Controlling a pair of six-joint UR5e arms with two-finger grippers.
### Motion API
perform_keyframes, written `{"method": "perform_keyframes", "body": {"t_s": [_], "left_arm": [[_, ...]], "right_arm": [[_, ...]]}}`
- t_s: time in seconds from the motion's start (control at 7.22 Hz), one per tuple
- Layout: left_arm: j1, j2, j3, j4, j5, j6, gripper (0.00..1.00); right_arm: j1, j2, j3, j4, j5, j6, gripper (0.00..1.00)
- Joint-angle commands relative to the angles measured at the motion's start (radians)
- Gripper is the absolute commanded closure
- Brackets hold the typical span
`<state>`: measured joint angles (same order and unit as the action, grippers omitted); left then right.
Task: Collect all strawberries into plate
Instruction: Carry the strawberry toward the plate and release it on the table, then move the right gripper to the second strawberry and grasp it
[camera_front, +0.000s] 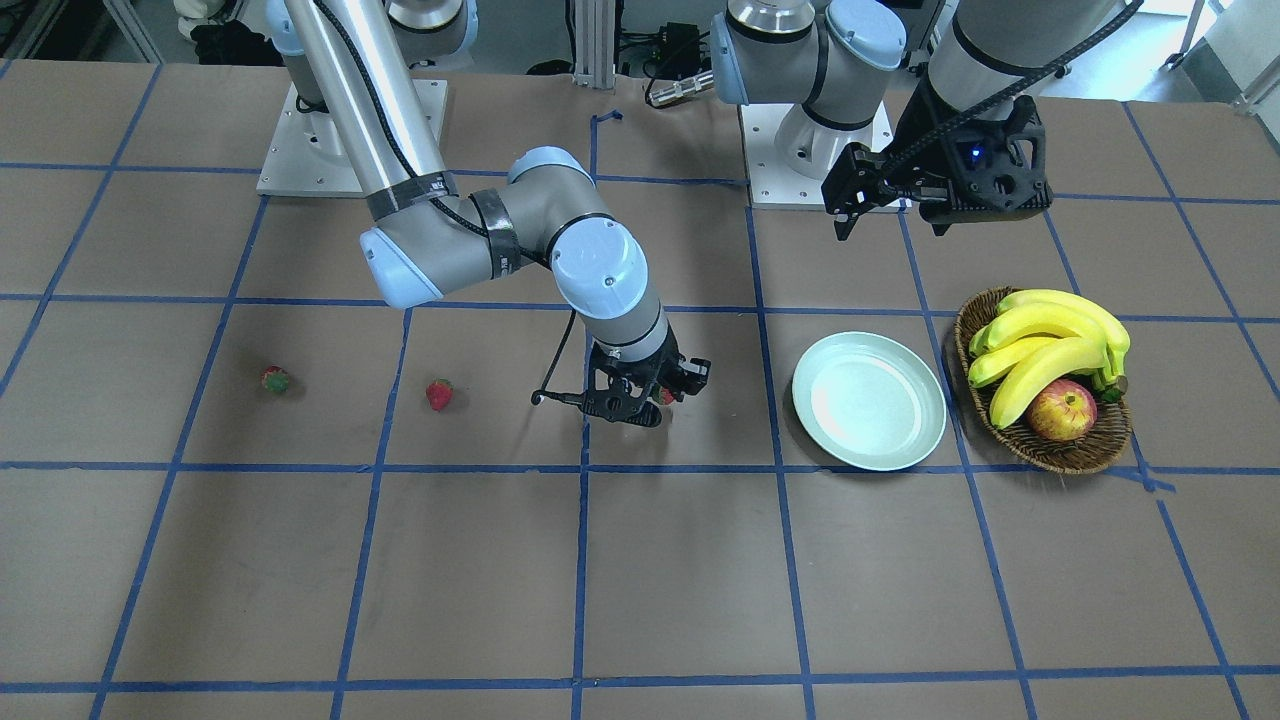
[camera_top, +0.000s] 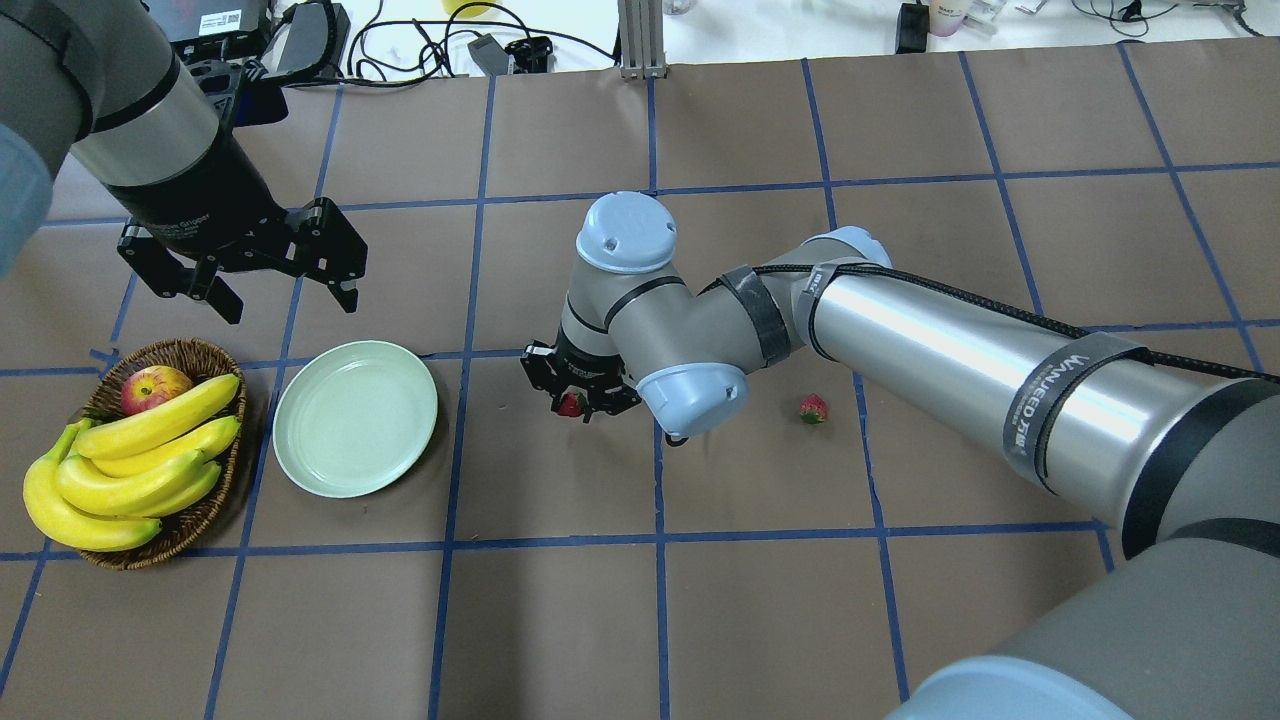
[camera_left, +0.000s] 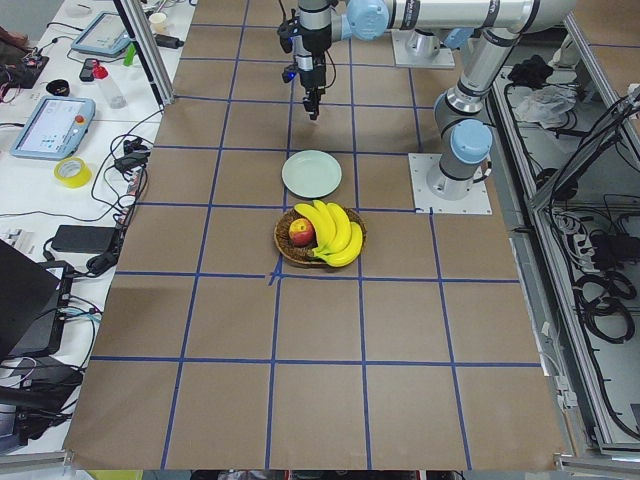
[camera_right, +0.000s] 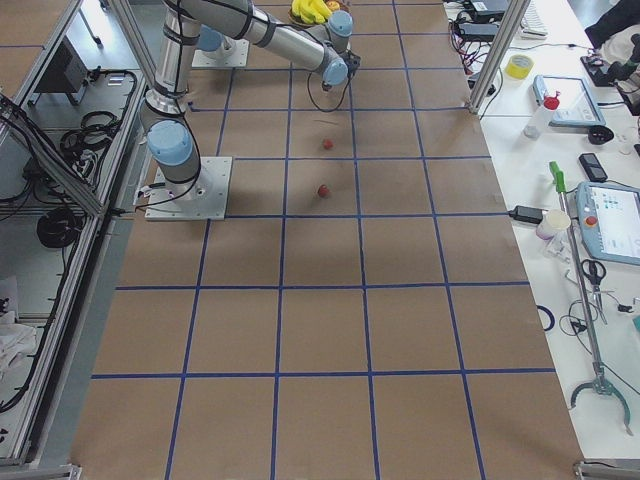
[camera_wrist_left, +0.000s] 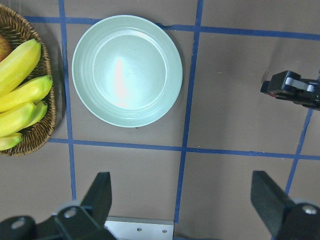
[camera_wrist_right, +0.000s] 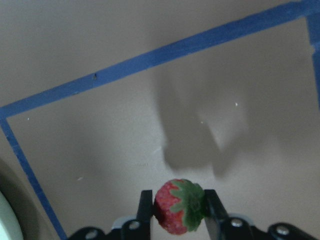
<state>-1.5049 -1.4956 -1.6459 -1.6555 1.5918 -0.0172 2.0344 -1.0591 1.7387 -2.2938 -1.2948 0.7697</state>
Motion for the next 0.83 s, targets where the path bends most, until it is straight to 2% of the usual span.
{"method": "perform_keyframes", "body": {"t_s": [0.0, 0.14, 0.28, 0.42, 0.55, 0.69], "left_arm": [[0.0, 0.0, 0.0, 0.0, -0.003, 0.0, 0.0], [0.0, 0.0, 0.001, 0.002, -0.004, 0.0, 0.0], [0.0, 0.002, 0.001, 0.002, -0.007, -0.006, 0.0], [0.0, 0.002, 0.001, 0.002, 0.0, -0.006, 0.0], [0.0, 0.0, 0.001, 0.002, -0.003, -0.007, 0.0], [0.0, 0.0, 0.001, 0.002, 0.0, -0.007, 0.0]], "right_arm": [[0.0, -0.03, -0.017, 0.008, -0.128, -0.015, 0.0], [-0.002, -0.057, -0.013, 0.019, -0.206, -0.092, 0.0], [-0.038, -0.085, -0.005, 0.033, -0.239, -0.213, 0.0], [-0.101, -0.131, -0.002, 0.122, -0.25, -0.298, 0.0], [-0.179, -0.165, 0.028, 0.204, -0.273, -0.422, 0.0], [-0.254, -0.206, 0.103, 0.203, -0.29, -0.458, 0.0]]}}
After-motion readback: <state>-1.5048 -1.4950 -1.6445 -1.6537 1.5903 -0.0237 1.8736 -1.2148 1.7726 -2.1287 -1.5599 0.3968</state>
